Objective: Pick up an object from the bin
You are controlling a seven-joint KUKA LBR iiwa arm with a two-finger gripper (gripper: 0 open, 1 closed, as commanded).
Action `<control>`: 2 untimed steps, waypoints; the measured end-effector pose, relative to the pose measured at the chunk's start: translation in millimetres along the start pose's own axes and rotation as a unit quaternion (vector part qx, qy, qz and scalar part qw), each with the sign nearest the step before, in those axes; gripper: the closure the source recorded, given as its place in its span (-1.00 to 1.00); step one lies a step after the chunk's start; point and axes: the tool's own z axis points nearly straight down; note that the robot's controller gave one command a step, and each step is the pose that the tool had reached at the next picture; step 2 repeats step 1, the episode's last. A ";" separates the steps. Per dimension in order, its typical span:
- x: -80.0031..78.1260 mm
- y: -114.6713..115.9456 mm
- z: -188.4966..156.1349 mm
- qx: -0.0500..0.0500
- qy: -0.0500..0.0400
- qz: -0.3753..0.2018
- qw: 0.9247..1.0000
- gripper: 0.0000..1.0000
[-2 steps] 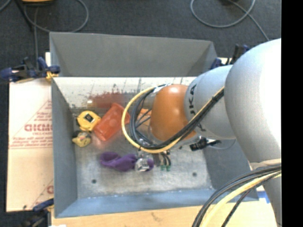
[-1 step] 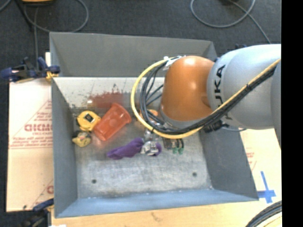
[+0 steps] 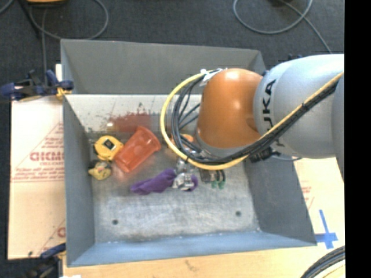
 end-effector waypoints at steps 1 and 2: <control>-11.2 -5.4 -80.5 0.000 -0.001 -0.004 1.000 1.00; -11.2 -5.4 -80.5 0.000 -0.001 -0.004 1.000 1.00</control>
Offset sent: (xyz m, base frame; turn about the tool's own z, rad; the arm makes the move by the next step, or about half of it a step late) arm 0.0000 0.0000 0.0000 0.0000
